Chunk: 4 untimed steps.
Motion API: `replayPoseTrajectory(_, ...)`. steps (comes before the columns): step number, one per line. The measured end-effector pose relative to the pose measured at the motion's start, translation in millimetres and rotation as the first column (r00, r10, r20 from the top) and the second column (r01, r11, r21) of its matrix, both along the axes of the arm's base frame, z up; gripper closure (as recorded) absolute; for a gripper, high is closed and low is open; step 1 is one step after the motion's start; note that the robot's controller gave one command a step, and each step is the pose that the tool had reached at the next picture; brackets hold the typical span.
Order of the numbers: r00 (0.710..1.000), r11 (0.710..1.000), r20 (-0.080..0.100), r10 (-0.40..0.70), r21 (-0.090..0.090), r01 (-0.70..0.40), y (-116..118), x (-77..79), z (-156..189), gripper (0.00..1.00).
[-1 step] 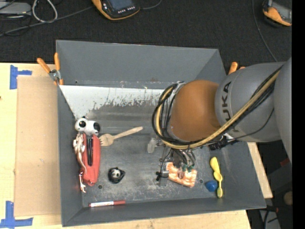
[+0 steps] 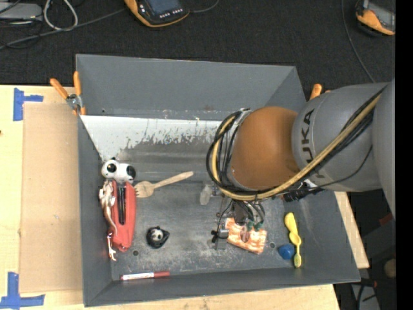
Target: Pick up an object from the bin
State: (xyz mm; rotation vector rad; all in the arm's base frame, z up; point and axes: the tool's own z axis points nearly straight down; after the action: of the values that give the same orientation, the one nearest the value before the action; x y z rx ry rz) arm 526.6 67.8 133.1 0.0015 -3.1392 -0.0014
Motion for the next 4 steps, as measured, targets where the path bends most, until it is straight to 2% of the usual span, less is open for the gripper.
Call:
replayPoseTrajectory(1,0.997,0.997,-0.003,0.076,0.0,-0.076,-92,-33.5,-50,0.0)
replayPoseTrajectory(2,0.995,0.995,0.004,0.102,0.003,-0.102,-108,-17.4,-31,0.0)
replayPoseTrajectory(3,0.997,0.997,-0.006,0.081,0.002,-0.081,-110,-31.7,-52,0.0)
replayPoseTrajectory(4,1.0,1.0,0.004,0.012,0.003,-0.012,-105,-26.2,-64,0.0)
